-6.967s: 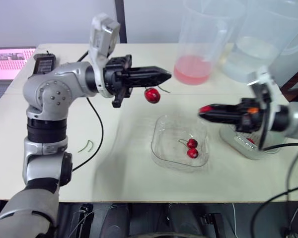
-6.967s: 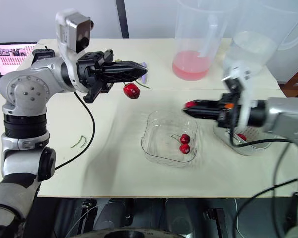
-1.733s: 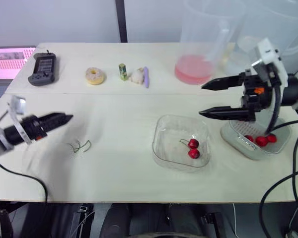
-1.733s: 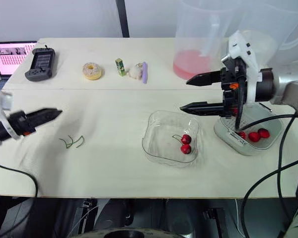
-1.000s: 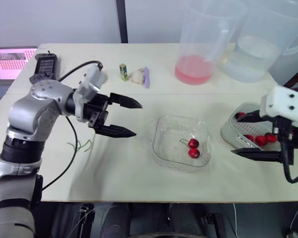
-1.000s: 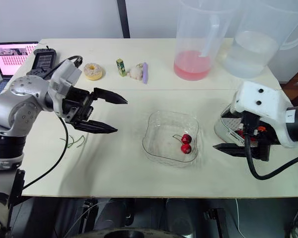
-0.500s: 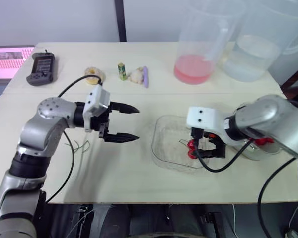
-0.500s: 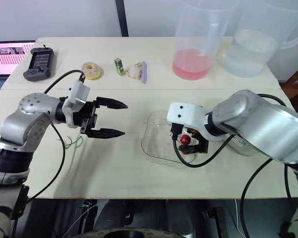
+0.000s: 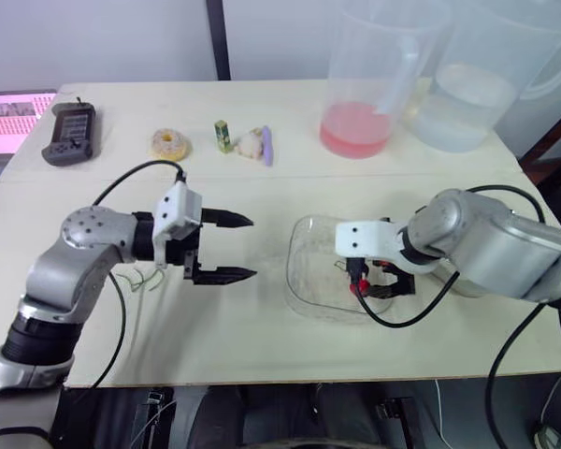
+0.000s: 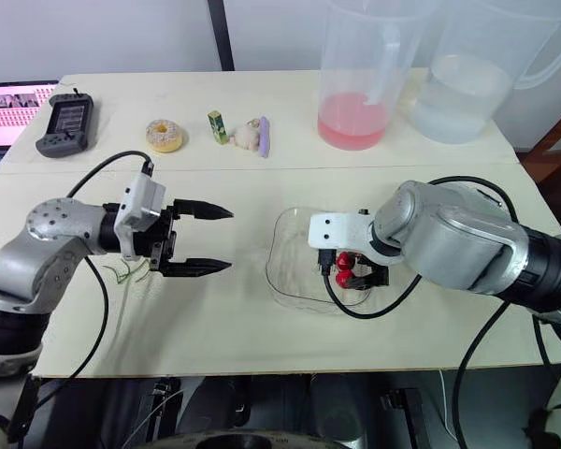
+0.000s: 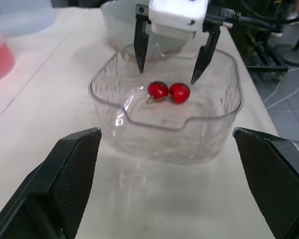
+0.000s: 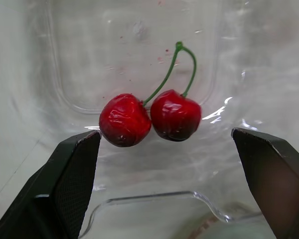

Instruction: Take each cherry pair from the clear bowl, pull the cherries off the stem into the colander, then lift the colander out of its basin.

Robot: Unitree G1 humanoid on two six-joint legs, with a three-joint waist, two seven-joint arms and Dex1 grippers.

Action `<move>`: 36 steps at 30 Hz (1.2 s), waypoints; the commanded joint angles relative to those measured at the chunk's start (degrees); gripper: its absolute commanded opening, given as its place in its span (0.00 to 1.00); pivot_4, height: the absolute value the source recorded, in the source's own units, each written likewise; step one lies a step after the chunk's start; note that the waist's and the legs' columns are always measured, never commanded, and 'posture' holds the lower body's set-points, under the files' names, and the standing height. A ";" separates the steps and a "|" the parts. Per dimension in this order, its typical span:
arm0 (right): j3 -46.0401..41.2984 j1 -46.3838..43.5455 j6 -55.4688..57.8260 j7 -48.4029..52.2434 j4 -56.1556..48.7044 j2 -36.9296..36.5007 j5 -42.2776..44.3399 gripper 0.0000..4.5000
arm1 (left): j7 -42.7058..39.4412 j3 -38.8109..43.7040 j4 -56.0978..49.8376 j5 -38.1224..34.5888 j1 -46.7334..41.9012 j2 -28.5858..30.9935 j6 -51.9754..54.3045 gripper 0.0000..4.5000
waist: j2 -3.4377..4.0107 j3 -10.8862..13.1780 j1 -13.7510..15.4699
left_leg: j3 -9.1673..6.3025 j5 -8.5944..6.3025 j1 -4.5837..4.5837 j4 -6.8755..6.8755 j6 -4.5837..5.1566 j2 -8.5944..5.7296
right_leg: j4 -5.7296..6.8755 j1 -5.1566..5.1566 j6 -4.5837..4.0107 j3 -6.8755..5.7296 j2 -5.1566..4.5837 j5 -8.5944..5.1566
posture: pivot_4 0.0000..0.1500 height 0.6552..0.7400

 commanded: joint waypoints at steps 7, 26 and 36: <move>2.94 -1.16 -6.43 5.68 3.93 1.93 -13.04 1.00 | 3.49 2.01 -4.77 -1.00 2.00 0.53 0.86 0.99 | 0.00 0.00 0.04 | 0.02 0.00 0.00 0.04 0.00 -0.01 | -0.01 0.02 -0.06 0.01 -0.01 0.00 | 1.00 1.00; 2.12 1.15 -7.46 12.41 6.69 6.35 -22.04 0.70 | 6.50 1.31 -7.49 -1.35 2.50 0.31 2.22 1.00 | 0.00 0.00 0.02 | 0.01 0.00 0.01 0.04 0.00 0.00 | 0.00 0.02 -0.04 0.00 0.00 0.04 | 1.00 1.00; 0.70 2.02 -7.97 14.12 8.00 7.27 -24.08 0.70 | 7.01 1.31 -6.79 -1.33 1.97 -0.10 2.05 1.00 | 0.00 0.00 0.02 | 0.01 0.00 0.02 0.04 0.00 0.00 | 0.00 0.02 -0.04 0.00 0.00 0.04 | 1.00 1.00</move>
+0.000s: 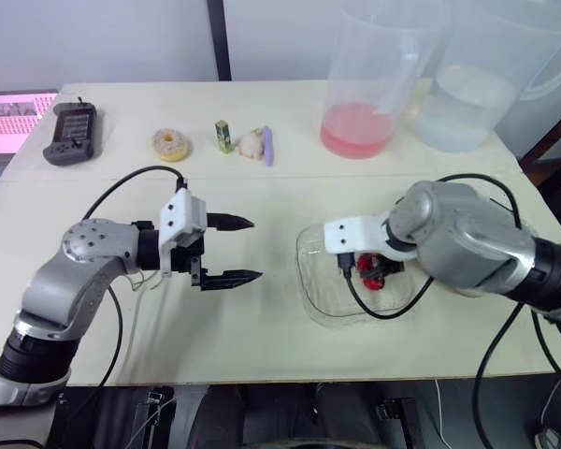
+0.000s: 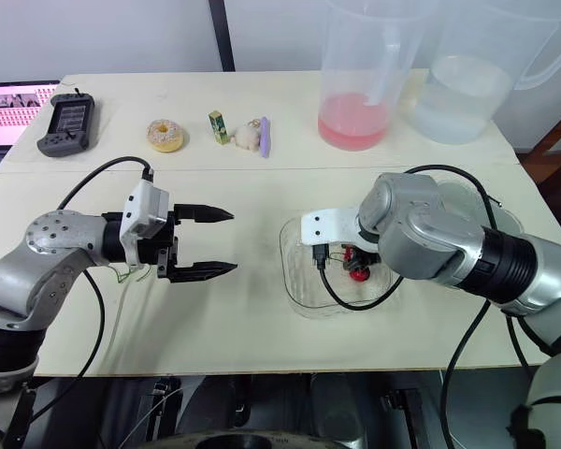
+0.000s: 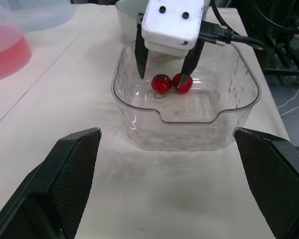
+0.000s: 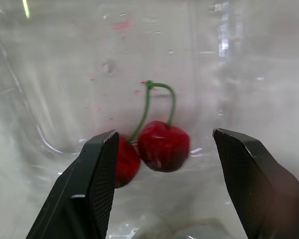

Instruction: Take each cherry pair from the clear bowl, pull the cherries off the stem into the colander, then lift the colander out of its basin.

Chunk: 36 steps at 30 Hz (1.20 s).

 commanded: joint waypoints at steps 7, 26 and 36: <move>-0.91 1.74 -3.50 1.22 1.48 0.74 -4.39 0.30 | 0.36 0.74 -1.54 -0.68 -1.38 0.44 0.29 1.00 | 0.00 0.00 0.00 | 0.00 0.00 0.00 0.00 0.00 0.00 | 0.00 0.00 0.01 0.00 0.00 0.00 | 1.00 1.00; -8.31 5.23 4.89 3.99 -2.98 2.56 -0.87 0.01 | 0.40 -0.06 -2.30 -0.19 -0.62 -0.15 0.08 1.00 | 0.00 0.00 0.05 | -0.01 0.00 0.01 0.00 0.00 0.00 | 0.00 0.02 0.01 -0.01 0.00 0.01 | 1.00 1.00; -23.35 7.25 26.28 -6.13 -5.38 12.23 10.94 0.01 | 0.03 -0.67 -2.21 -0.05 -1.29 -0.15 0.54 1.00 | -0.01 -0.01 0.03 | -0.04 0.00 0.05 0.02 0.00 0.00 | 0.10 0.04 -0.02 -0.02 0.01 0.03 | 1.00 1.00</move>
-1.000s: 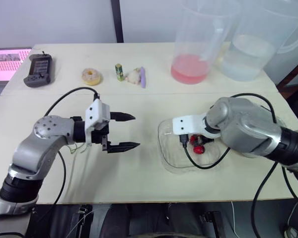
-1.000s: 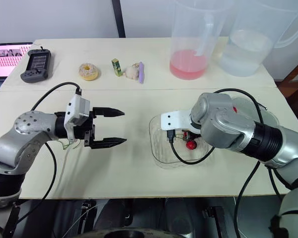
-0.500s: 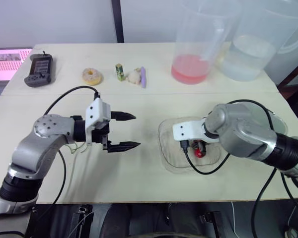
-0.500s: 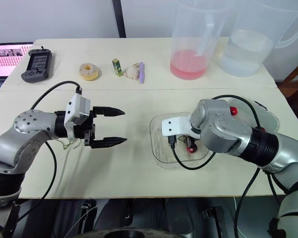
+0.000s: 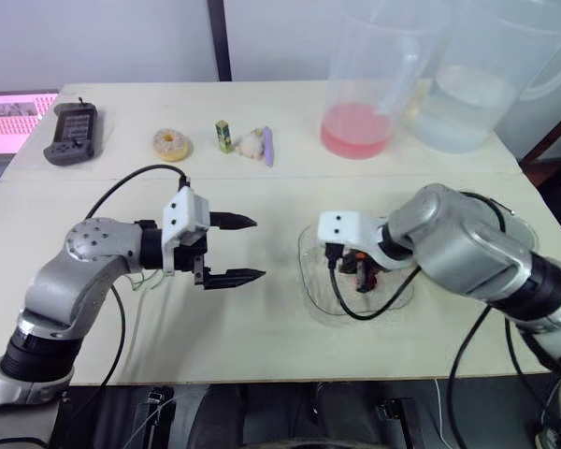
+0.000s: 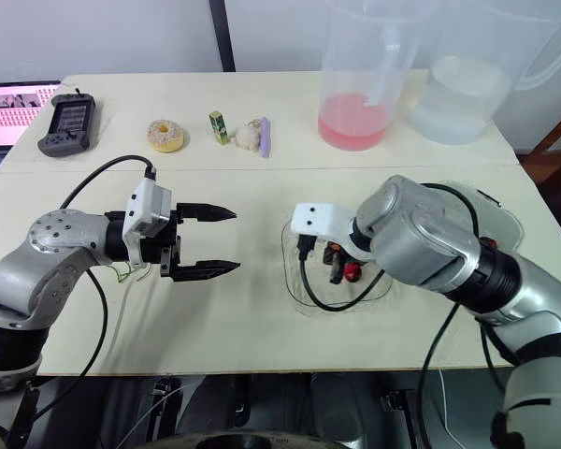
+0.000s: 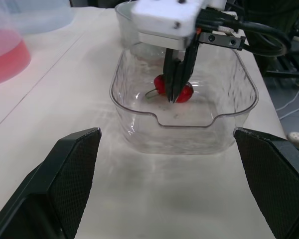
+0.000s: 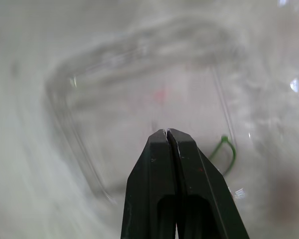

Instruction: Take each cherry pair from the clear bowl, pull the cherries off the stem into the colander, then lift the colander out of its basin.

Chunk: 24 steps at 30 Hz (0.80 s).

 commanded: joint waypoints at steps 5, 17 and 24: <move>-0.14 -3.79 -1.20 -3.17 -4.75 -10.99 5.52 0.06 | -0.70 -0.50 -0.86 -0.84 -1.95 -0.18 -0.33 1.00 | 0.02 0.01 0.43 | 0.00 0.00 -0.03 0.00 0.00 -0.01 | -0.07 0.01 0.00 -0.01 -0.03 0.00 | 1.00 1.00; 12.07 -4.98 -16.72 -2.24 -4.81 -18.84 -0.20 0.67 | -1.16 -1.37 -0.16 -0.29 -3.06 -0.71 -0.28 1.00 | 0.00 0.00 -0.75 | 0.06 0.00 0.02 -0.02 0.00 0.08 | -0.07 0.01 -0.03 0.02 0.07 -0.02 | 1.00 1.00; 15.15 -4.94 -17.09 -0.21 -4.56 -19.02 -3.17 0.67 | -1.14 -1.12 -0.19 -0.30 -3.02 -0.21 0.02 1.00 | 0.00 0.00 -0.05 | 0.06 0.00 0.01 -0.02 0.00 0.08 | -0.09 0.00 -0.03 0.02 0.06 -0.01 | 1.00 1.00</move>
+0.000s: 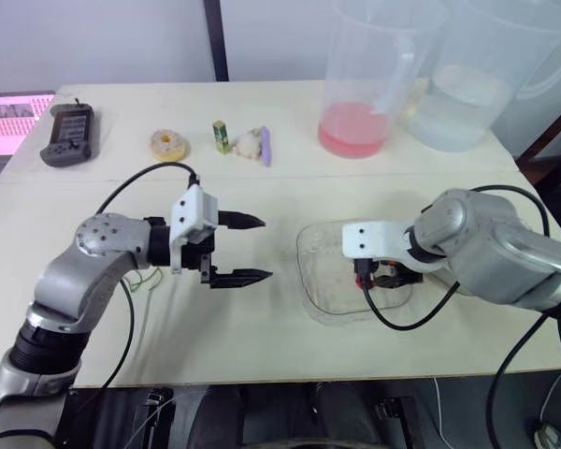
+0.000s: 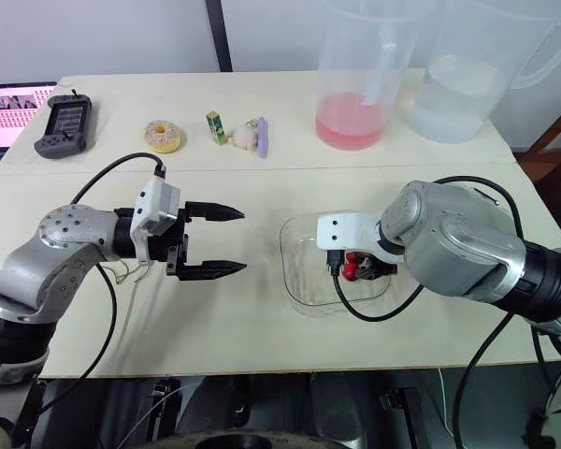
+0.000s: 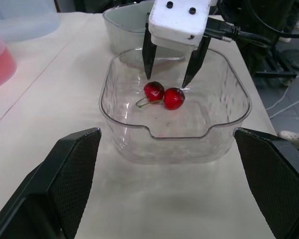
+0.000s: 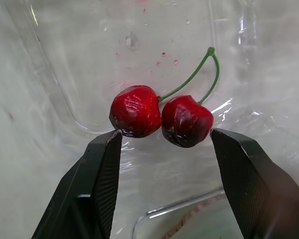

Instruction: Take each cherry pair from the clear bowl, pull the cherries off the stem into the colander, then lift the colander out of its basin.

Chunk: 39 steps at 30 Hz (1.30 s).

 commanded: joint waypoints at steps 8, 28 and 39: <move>2.86 -0.56 3.19 0.76 -0.29 2.02 -2.56 0.55 | -0.31 0.63 -0.63 -0.25 -0.97 0.89 0.22 1.00 | 0.00 0.00 0.10 | 0.00 0.00 -0.01 0.01 0.00 0.00 | 0.00 0.00 -0.08 0.00 0.00 -0.04 | 1.00 1.00; -3.67 -0.04 14.03 -1.80 -1.13 7.66 5.88 0.01 | -1.52 0.49 0.30 0.18 -0.92 1.13 -0.34 1.00 | 0.00 0.00 0.08 | -0.01 0.00 -0.01 0.01 0.00 0.00 | 0.01 0.00 -0.02 0.00 0.00 0.01 | 1.00 1.00; -18.08 -0.23 -5.26 -1.41 4.52 3.28 9.62 0.07 | -2.27 2.68 2.25 -1.62 -1.53 1.33 -0.17 1.00 | -0.01 0.00 -0.01 | 0.01 0.00 -0.01 0.00 0.00 0.00 | -0.02 0.00 -0.01 0.00 0.01 0.00 | 1.00 1.00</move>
